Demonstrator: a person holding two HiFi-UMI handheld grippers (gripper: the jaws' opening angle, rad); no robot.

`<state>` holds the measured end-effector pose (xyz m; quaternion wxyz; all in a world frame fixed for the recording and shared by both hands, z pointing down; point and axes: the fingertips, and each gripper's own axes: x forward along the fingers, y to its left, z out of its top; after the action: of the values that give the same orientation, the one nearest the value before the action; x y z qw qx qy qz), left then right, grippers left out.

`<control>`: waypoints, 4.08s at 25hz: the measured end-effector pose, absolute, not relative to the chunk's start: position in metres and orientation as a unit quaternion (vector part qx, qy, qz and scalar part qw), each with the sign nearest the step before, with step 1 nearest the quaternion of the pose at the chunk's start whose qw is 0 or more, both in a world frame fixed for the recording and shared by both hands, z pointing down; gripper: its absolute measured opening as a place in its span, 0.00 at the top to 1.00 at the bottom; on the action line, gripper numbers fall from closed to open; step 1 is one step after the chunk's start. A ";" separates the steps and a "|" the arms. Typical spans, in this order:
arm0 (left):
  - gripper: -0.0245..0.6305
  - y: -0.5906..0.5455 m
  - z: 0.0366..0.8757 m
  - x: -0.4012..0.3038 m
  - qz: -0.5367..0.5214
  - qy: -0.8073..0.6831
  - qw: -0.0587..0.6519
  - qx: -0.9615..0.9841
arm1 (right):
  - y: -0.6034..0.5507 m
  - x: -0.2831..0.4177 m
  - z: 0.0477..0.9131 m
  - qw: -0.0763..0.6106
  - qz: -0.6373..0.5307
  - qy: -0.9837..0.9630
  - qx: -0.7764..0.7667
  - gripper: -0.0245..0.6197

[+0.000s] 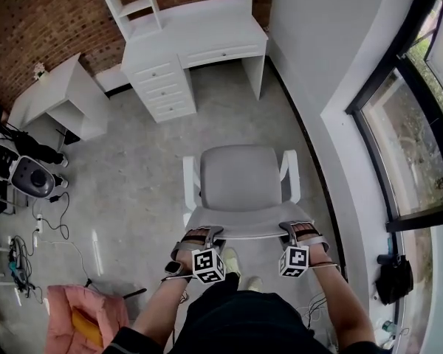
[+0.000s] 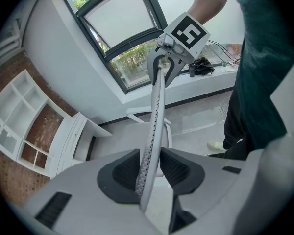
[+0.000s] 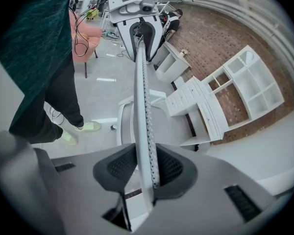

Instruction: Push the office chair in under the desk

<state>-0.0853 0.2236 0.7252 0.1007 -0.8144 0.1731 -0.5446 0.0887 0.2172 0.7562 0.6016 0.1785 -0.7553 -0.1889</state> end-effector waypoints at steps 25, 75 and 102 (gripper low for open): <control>0.76 0.071 0.730 -0.099 -0.548 0.194 0.108 -0.806 | 0.070 0.075 0.762 0.599 -0.192 -0.753 0.196 0.81; 0.75 -0.324 0.737 -0.077 -0.564 0.247 0.065 -0.785 | -0.349 0.097 0.769 0.593 -0.223 -0.759 0.148 0.81; 0.74 -0.467 0.742 -0.086 -0.573 0.269 0.036 -0.773 | -0.495 0.086 0.775 0.577 -0.247 -0.771 0.107 0.82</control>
<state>-0.0857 -0.4666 0.7415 0.0361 -0.7729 0.2694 -0.5734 0.0865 -0.4951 0.7747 0.5766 0.1069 -0.7714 -0.2470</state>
